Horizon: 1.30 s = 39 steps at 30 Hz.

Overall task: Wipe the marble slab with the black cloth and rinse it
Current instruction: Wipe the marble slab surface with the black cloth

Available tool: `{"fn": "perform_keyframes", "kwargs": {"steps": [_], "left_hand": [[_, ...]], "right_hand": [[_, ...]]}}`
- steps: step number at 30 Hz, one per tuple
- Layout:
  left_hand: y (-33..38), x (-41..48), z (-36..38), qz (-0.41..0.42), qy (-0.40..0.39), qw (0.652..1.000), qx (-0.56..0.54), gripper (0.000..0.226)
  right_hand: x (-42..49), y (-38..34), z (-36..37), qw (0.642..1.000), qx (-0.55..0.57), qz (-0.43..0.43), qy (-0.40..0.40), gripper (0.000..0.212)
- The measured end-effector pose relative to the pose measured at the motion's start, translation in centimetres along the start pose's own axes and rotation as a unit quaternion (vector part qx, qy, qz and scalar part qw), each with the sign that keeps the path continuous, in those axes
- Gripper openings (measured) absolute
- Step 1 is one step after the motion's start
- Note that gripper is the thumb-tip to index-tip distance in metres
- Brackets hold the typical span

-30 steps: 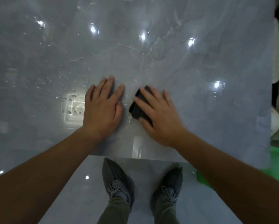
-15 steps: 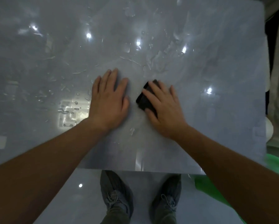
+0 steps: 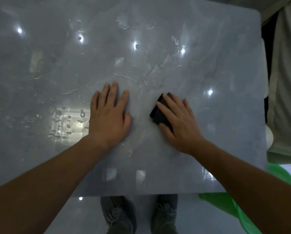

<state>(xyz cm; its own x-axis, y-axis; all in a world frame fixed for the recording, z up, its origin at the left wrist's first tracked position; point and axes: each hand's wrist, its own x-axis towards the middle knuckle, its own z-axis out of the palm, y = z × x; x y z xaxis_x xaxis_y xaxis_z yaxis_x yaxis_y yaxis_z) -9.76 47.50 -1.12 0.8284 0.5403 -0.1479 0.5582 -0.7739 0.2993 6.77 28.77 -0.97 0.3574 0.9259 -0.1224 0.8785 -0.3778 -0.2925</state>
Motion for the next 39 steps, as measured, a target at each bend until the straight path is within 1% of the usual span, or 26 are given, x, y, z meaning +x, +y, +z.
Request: {"fn": "perform_keyframes", "kwargs": {"steps": [2, 3, 5, 7, 8, 9, 10, 11, 13, 15, 16, 17, 18, 21, 22, 23, 24, 27, 29, 30, 31, 34, 36, 37, 38, 39], "left_hand": [[0.0, 0.1, -0.1, -0.005, -0.002, 1.000, -0.002, 0.064], [0.1, 0.2, -0.1, -0.008, -0.001, 1.000, -0.002, 0.062], [0.5, 0.4, -0.3, -0.025, 0.004, 1.000, -0.002, 0.056], [0.9, 0.8, -0.6, -0.042, 0.017, 0.999, -0.010, 0.047], [1.0, 1.3, -0.8, -0.048, 0.022, 0.999, -0.014, 0.044], [1.1, 1.9, -0.9, -0.051, 0.031, 0.998, -0.017, 0.042], [1.2, 2.6, -1.1, -0.053, 0.043, 0.997, -0.019, 0.041], [1.2, 3.5, -1.3, -0.054, 0.055, 0.997, -0.019, 0.043], [1.4, 5.6, -1.5, -0.051, 0.064, 0.997, -0.014, 0.049], [1.6, 7.5, -1.7, -0.053, 0.054, 0.997, -0.006, 0.055], [1.7, 8.5, -1.8, -0.057, 0.049, 0.997, -0.004, 0.056], [1.9, 9.5, -1.9, -0.061, 0.046, 0.997, 0.000, 0.058], [2.0, 10.5, -1.9, -0.064, 0.042, 0.997, 0.002, 0.059], [2.1, 12.9, -2.0, -0.080, 0.024, 0.996, 0.010, 0.062], [2.1, 13.5, -1.9, -0.087, 0.020, 0.996, 0.014, 0.063], [2.1, 14.0, -1.9, -0.094, 0.015, 0.995, 0.017, 0.063], [2.2, 14.2, -1.8, -0.101, 0.011, 0.995, 0.018, 0.063], [2.4, 14.3, -1.8, -0.112, 0.008, 0.993, 0.018, 0.063], [2.5, 14.4, -2.0, -0.120, 0.005, 0.993, 0.015, 0.063], [2.5, 14.5, -2.1, -0.123, 0.007, 0.992, 0.013, 0.063], [2.5, 14.5, -2.2, -0.124, 0.011, 0.992, 0.012, 0.064], [2.5, 14.8, -2.3, -0.126, 0.017, 0.992, 0.009, 0.065], [2.6, 15.0, -2.5, -0.126, 0.025, 0.992, 0.010, 0.064], [2.5, 15.2, -2.6, -0.122, 0.029, 0.992, 0.010, 0.063], [2.4, 15.4, -2.7, -0.118, 0.034, 0.992, 0.009, 0.061], [2.3, 15.6, -2.9, -0.115, 0.039, 0.993, 0.007, 0.060]], "right_hand": [[-0.2, 1.7, -0.5, 1.000, -0.003, -0.030, -0.009, 0.061], [0.7, 2.7, -0.8, 1.000, -0.003, -0.012, -0.002, 0.061], [4.5, 5.0, -1.4, 0.996, 0.003, 0.076, 0.038, 0.062], [9.3, 6.7, -2.2, 0.983, 0.017, 0.168, 0.075, 0.062], [11.2, 7.0, -2.5, 0.977, 0.022, 0.196, 0.082, 0.062], [12.5, 6.8, -2.6, 0.975, 0.020, 0.202, 0.085, 0.062], [12.9, 6.2, -2.5, 0.980, 0.016, 0.182, 0.082, 0.061], [12.5, 5.4, -2.3, 0.987, 0.013, 0.140, 0.076, 0.061], [9.8, 4.2, -1.7, 0.999, 0.007, 0.014, 0.045, 0.060], [6.9, 4.9, -1.8, 0.995, -0.017, -0.095, -0.007, 0.060], [6.7, 6.3, -2.3, 0.991, -0.031, -0.124, -0.023, 0.061], [7.6, 8.0, -2.9, 0.991, -0.036, -0.127, -0.023, 0.061], [9.1, 9.7, -3.5, 0.995, -0.031, -0.096, -0.013, 0.062], [15.5, 13.3, -5.2, 0.997, -0.005, 0.070, 0.033, 0.065], [17.1, 13.3, -5.3, 0.994, -0.007, 0.099, 0.041, 0.064], [17.9, 12.6, -5.2, 0.994, -0.005, 0.099, 0.046, 0.064], [17.8, 11.5, -4.9, 0.996, 0.001, 0.071, 0.048, 0.063], [13.6, 9.0, -3.9, 0.994, -0.011, -0.107, 0.009, 0.059], [11.8, 9.9, -4.3, 0.985, -0.025, -0.168, -0.026, 0.059], [12.3, 11.0, -4.7, 0.985, -0.025, -0.170, -0.029, 0.059], [13.4, 12.2, -5.0, 0.988, -0.028, -0.149, -0.021, 0.060], [19.1, 14.9, -6.0, 1.000, -0.017, -0.010, 0.015, 0.064], [22.8, 14.4, -6.2, 0.998, -0.013, 0.052, 0.038, 0.064], [24.0, 13.1, -6.0, 0.997, -0.012, 0.058, 0.047, 0.064], [24.5, 11.6, -5.7, 0.998, -0.010, 0.043, 0.050, 0.063], [24.2, 10.1, -5.2, 0.999, -0.009, 0.004, 0.046, 0.062]]}}
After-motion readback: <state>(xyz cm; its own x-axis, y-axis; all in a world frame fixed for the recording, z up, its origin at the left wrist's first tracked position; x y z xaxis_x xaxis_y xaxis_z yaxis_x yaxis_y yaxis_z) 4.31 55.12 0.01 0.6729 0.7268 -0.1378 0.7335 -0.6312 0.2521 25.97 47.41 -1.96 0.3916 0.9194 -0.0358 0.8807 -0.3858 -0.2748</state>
